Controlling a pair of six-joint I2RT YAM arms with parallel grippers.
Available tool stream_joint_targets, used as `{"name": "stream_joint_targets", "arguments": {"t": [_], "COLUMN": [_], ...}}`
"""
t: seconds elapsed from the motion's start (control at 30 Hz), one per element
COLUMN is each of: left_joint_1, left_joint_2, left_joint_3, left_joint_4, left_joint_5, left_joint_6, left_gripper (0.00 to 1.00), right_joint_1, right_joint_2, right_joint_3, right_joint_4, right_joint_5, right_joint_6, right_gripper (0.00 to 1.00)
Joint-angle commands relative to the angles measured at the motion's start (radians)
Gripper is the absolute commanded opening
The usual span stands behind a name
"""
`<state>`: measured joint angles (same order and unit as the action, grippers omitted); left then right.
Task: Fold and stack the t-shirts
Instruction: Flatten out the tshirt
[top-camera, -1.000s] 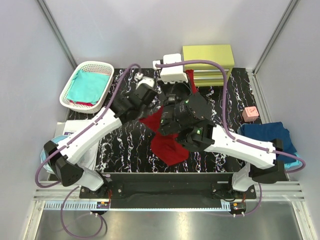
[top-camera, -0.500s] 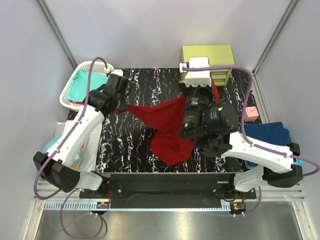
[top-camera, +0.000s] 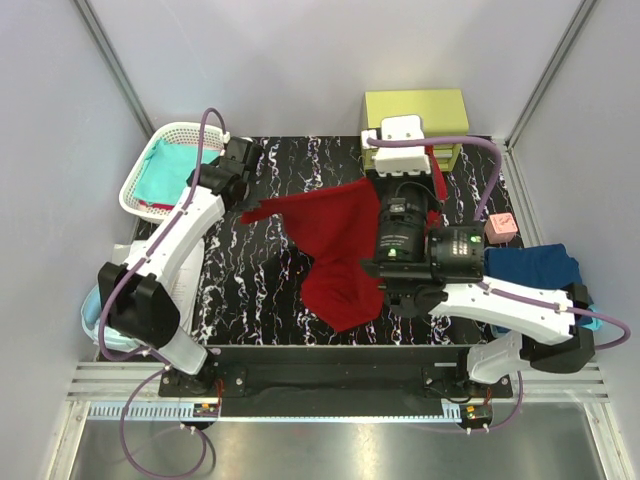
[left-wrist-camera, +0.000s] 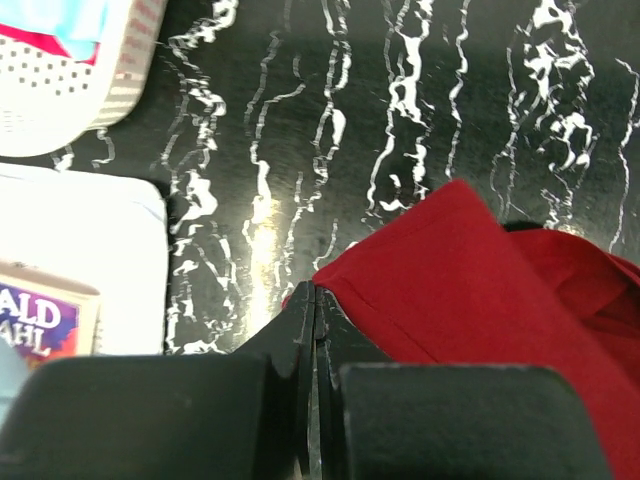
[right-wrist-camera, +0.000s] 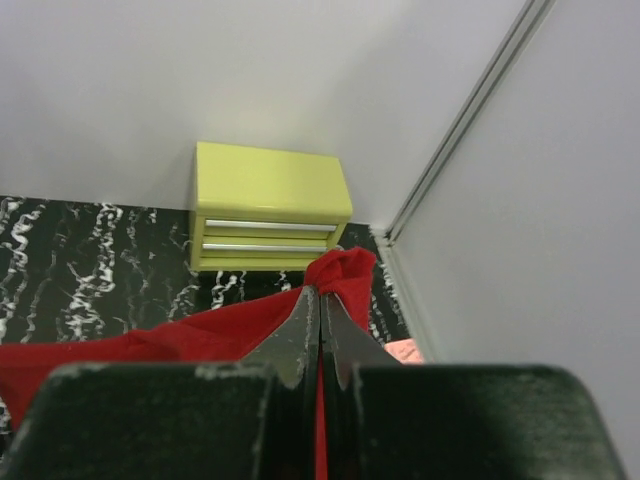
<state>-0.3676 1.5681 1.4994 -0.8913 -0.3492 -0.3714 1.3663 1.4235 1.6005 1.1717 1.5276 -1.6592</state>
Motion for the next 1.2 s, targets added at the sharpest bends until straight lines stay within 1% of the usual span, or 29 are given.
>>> {"name": "stream_joint_targets", "arguments": {"t": [0.0, 0.07, 0.1, 0.13, 0.17, 0.23, 0.27, 0.33, 0.4, 0.5, 0.57, 0.67, 0.8, 0.83, 0.9, 0.93, 0.97, 1.0, 1.03, 1.07, 1.1, 1.13, 1.17], "left_joint_1": [0.002, -0.002, -0.004, -0.005, -0.008, -0.008, -0.008, -0.008, -0.008, -0.010, -0.014, -0.022, -0.036, -0.040, -0.045, -0.048, -0.050, -0.051, -0.054, -0.057, -0.060, -0.067, -0.070], "left_joint_2": [0.006, 0.010, 0.010, 0.012, 0.009, 0.006, 0.003, -0.002, -0.006, -0.016, -0.017, -0.016, -0.014, -0.016, -0.022, -0.025, -0.032, -0.036, -0.042, -0.051, -0.056, -0.062, -0.075], "left_joint_3": [0.055, 0.058, 0.058, 0.058, 0.059, 0.062, 0.064, 0.065, 0.064, 0.059, 0.058, 0.056, 0.058, 0.058, 0.058, 0.056, 0.055, 0.050, 0.047, 0.042, 0.035, 0.029, 0.024], "left_joint_4": [0.043, 0.043, 0.043, 0.042, 0.043, 0.042, 0.041, 0.040, 0.040, 0.038, 0.040, 0.040, 0.040, 0.038, 0.040, 0.038, 0.040, 0.040, 0.038, 0.040, 0.038, 0.038, 0.038], "left_joint_5": [0.029, 0.030, 0.030, 0.030, 0.030, 0.035, 0.039, 0.045, 0.050, 0.052, 0.052, 0.042, 0.036, 0.036, 0.042, 0.045, 0.047, 0.047, 0.049, 0.049, 0.049, 0.044, 0.042], "left_joint_6": [-0.001, 0.000, 0.000, 0.002, 0.003, 0.005, 0.005, 0.006, 0.006, 0.008, 0.011, 0.012, 0.015, 0.017, 0.015, 0.015, 0.014, 0.012, 0.014, 0.012, 0.012, 0.014, 0.017], "left_gripper": [0.00, 0.00, 0.00, 0.00, 0.00, 0.00, 0.00, 0.00, 0.00, 0.00, 0.00, 0.00, 0.00, 0.00, 0.00, 0.00, 0.00, 0.00, 0.00, 0.00, 0.00, 0.00, 0.00], "right_joint_1": [-0.006, -0.056, -0.073, -0.093, -0.128, -0.160, -0.194, -0.236, -0.291, -0.370, -0.398, -0.432, -0.541, -0.558, -0.607, -0.624, -0.641, -0.660, -0.691, -0.711, -0.728, -0.745, -0.777], "right_joint_2": [0.041, 0.086, 0.098, 0.130, 0.146, 0.187, 0.199, 0.230, 0.238, 0.241, 0.223, 0.196, 0.181, 0.180, 0.189, 0.190, 0.189, 0.187, 0.186, 0.184, 0.189, 0.195, 0.196], "right_joint_3": [0.100, 0.140, 0.182, 0.199, 0.231, 0.234, 0.227, 0.211, 0.144, 0.046, -0.020, -0.059, -0.120, -0.161, -0.189, -0.217, -0.230, -0.244, -0.273, -0.298, -0.306, -0.329, -0.339], "right_joint_4": [-0.294, -0.474, -0.604, -0.799, -0.914, -1.134, -1.208, -1.360, -1.356, -1.415, -1.425, -1.442, -1.494, -1.491, -1.469, -1.425, -1.302, -1.253, -1.182, -0.952, -0.904, -0.853, -0.734], "right_joint_5": [0.146, 0.138, 0.134, 0.132, 0.125, 0.117, 0.111, 0.108, 0.111, 0.103, 0.089, 0.083, 0.075, 0.081, 0.097, 0.112, 0.117, 0.120, 0.124, 0.123, 0.124, 0.128, 0.128], "right_joint_6": [0.122, 0.157, 0.294, 0.341, 0.460, 0.533, 0.605, 0.680, 0.690, 0.722, 0.722, 0.719, 0.766, 0.771, 0.779, 0.738, 0.701, 0.676, 0.586, 0.508, 0.483, 0.425, 0.385], "right_gripper": [0.00, 0.00, 0.00, 0.00, 0.00, 0.00, 0.00, 0.00, 0.00, 0.00, 0.00, 0.00, 0.00, 0.00, 0.00, 0.00, 0.00, 0.00, 0.00, 0.00, 0.00, 0.00, 0.00]}}
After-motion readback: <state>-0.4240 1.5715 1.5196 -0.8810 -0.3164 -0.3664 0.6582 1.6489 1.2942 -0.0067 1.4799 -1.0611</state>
